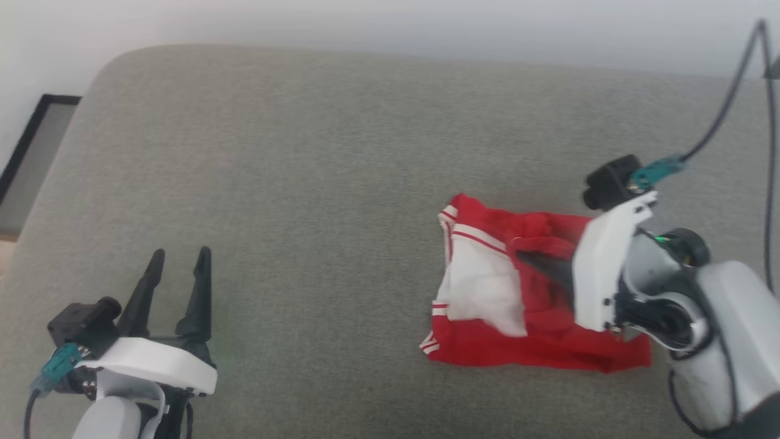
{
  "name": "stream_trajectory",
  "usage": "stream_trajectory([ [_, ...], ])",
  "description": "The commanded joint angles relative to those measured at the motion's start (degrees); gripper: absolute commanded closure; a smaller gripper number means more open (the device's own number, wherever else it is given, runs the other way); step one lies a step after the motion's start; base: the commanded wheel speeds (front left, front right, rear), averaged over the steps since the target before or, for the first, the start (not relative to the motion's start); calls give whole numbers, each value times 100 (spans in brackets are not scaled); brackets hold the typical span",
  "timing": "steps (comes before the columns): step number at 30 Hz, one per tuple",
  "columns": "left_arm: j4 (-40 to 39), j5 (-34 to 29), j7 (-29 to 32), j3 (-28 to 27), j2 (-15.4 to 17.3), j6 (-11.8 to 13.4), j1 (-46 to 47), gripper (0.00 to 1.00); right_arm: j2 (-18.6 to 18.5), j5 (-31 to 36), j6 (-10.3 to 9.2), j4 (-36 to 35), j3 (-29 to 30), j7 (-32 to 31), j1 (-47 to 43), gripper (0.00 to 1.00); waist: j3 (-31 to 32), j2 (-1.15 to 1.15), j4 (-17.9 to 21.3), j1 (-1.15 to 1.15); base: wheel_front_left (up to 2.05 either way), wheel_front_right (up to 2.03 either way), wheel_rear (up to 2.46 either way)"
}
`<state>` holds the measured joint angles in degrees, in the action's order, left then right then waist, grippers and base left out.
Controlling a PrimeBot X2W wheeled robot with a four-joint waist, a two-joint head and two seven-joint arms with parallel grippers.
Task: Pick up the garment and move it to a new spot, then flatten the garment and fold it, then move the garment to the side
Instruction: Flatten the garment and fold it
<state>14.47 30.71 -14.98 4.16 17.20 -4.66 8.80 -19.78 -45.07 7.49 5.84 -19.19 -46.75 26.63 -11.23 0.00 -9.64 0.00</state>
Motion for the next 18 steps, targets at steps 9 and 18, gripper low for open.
stream_trajectory([
  [9, 142, -150, -25, -43, -150, -106, 188, 0, 84, -131, 0, 774, -628, 550, 508, 0, -14, 0, -207, 0, 0, 0, 0],
  [18, 142, -103, -25, -360, -161, -159, -29, 0, -381, -525, 0, 268, -717, 838, 508, 0, 138, 0, 121, 0, 0, 0, 0],
])
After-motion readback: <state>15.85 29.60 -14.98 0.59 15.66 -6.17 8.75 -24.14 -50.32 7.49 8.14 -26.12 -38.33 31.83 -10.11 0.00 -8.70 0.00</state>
